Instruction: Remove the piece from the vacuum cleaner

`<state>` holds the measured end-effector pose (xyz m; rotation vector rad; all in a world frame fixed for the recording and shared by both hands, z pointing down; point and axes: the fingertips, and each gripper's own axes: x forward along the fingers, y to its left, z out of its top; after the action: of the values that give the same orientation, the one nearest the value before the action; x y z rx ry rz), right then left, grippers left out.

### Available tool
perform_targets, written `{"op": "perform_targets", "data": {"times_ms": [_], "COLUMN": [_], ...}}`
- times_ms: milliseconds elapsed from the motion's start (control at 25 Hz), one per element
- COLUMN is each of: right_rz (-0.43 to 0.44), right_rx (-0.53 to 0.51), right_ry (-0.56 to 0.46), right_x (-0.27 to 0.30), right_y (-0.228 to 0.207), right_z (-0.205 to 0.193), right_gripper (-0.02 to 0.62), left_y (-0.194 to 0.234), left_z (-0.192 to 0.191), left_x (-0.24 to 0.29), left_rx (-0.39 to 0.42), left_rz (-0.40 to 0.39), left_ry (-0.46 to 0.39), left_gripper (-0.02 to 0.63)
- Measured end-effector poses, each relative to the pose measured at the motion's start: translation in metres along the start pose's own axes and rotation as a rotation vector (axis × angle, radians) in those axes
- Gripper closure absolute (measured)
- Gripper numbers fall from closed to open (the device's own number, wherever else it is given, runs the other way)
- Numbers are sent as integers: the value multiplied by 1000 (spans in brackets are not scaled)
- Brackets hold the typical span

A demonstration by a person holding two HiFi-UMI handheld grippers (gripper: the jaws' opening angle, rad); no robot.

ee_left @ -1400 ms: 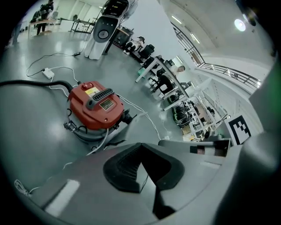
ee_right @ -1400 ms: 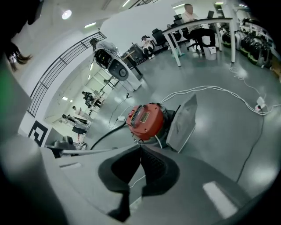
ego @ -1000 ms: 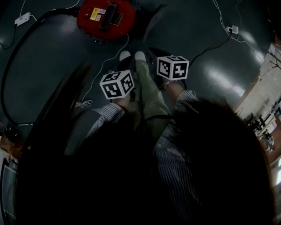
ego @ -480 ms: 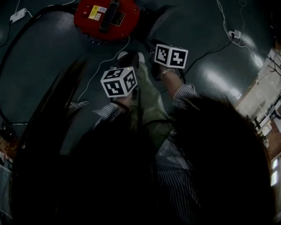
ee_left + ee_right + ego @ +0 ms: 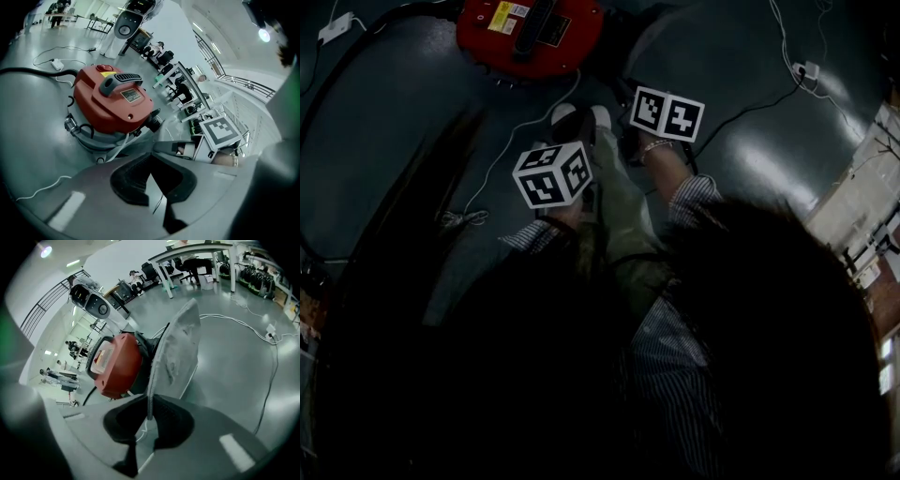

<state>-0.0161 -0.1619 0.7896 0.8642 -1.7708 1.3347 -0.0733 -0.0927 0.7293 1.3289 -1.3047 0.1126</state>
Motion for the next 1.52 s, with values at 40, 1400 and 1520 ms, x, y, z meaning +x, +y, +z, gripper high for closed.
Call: {"op": "perform_targets", "data": {"times_ms": [40,1400,1520], "right_rz": [3,50,77], "right_rx": [4,112,125], "right_ry": [-1,-180,-224], "right_x": [-1,-160,-204], "right_y": [0,-25,-8], "right_z": [0,3,10], "right_gripper": [558,568,568], "left_y": [0,-95,-120], "left_z": [0,18,25], "left_x": [0,-35,-61], "left_rx": [0,166,209], "left_rz": [0,-83,-106], "left_ry": [-1,45,53], "left_gripper": [600,600,600]}}
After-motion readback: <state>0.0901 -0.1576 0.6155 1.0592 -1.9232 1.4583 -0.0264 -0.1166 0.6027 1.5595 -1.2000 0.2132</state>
